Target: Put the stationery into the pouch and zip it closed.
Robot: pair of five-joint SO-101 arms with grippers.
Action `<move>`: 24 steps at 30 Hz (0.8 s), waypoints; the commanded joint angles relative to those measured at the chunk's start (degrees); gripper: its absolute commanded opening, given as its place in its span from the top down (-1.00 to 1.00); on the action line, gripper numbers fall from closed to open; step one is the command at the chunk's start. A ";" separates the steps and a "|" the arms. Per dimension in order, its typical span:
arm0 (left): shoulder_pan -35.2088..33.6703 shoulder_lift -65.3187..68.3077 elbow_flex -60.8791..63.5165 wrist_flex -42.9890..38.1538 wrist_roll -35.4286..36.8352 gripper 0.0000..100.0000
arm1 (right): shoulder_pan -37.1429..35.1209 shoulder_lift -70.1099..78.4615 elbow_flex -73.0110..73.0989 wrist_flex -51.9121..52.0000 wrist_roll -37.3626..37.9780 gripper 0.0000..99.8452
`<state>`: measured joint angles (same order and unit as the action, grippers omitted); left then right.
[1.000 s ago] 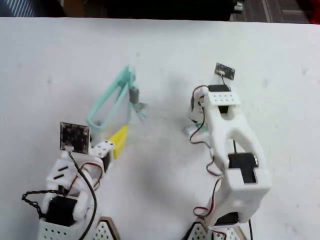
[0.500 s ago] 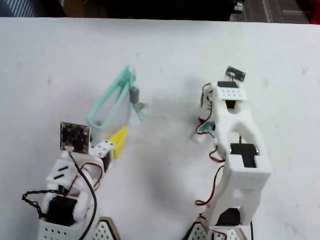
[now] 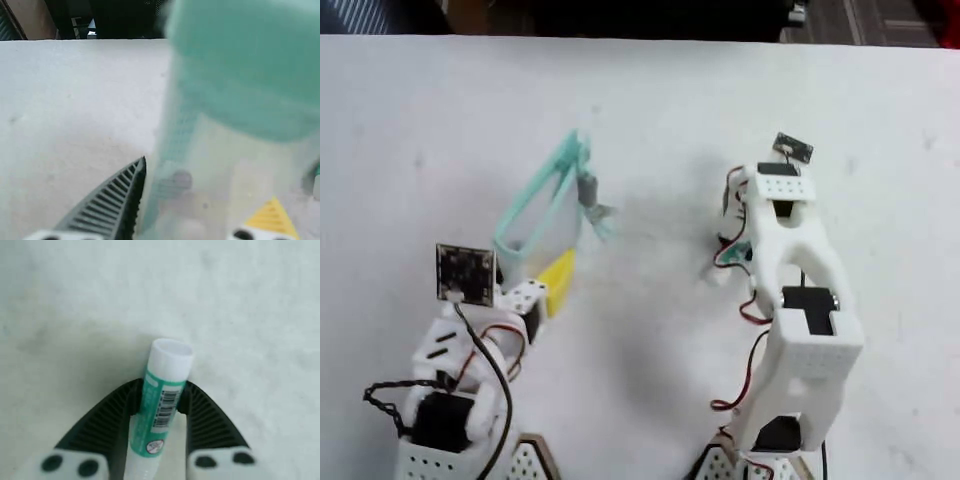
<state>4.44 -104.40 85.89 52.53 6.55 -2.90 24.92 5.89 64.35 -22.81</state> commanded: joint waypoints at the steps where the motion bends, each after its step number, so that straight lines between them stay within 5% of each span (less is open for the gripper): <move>1: 0.13 -0.40 -2.02 0.18 0.70 0.46 | 0.04 0.04 -1.93 -0.22 0.09 0.97; 24: 0.13 -0.40 -2.02 0.18 0.70 0.46 | -0.48 0.04 -2.02 -0.13 6.86 0.97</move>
<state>4.44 -104.40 85.89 52.53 6.55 -2.90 24.92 5.89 64.35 -17.19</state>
